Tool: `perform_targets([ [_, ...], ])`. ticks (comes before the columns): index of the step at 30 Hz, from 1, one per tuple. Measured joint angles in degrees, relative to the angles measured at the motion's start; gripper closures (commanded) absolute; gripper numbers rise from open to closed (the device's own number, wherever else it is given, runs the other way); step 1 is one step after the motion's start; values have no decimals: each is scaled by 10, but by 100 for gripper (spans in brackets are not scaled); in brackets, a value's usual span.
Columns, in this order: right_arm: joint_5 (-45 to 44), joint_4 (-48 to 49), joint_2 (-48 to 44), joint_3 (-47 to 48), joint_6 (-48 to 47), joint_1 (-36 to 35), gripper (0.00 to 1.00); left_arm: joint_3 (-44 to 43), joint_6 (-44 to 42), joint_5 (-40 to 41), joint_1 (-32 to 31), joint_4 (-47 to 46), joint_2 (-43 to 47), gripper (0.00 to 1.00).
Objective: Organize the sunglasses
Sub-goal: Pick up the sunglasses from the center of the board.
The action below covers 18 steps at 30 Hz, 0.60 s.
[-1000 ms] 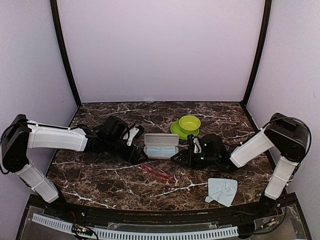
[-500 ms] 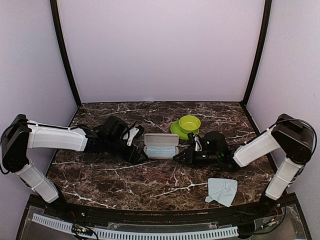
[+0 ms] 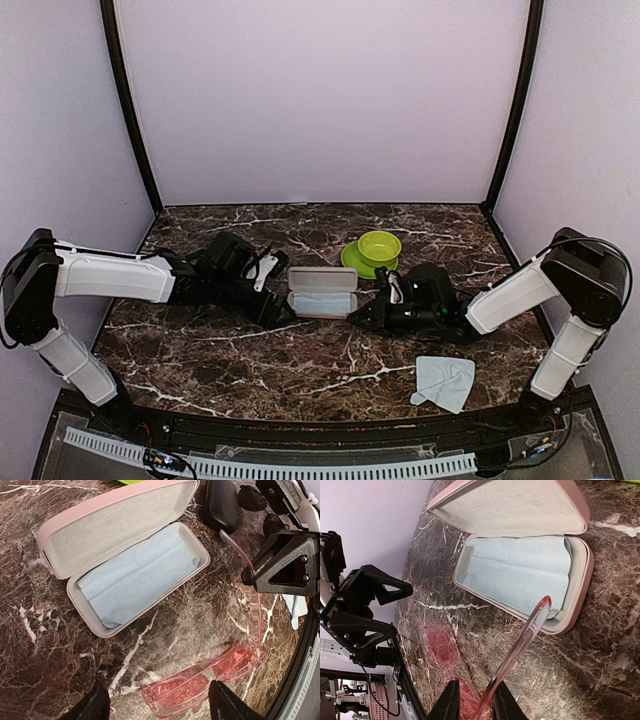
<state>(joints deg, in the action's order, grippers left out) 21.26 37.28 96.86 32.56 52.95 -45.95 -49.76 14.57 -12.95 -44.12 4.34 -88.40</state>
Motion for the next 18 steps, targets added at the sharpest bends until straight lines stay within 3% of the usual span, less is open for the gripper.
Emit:
perform_targets([
  [3,0,0,0,0,0,0,77,0,0,0,0,0,0,30],
  [5,0,0,0,0,0,0,93,0,0,0,0,0,0,30],
  [7,0,1,-1,0,-1,0,97,0,0,0,0,0,0,30],
  [18,-3,-9,-25,0,-19,0,100,0,0,0,0,0,0,30],
])
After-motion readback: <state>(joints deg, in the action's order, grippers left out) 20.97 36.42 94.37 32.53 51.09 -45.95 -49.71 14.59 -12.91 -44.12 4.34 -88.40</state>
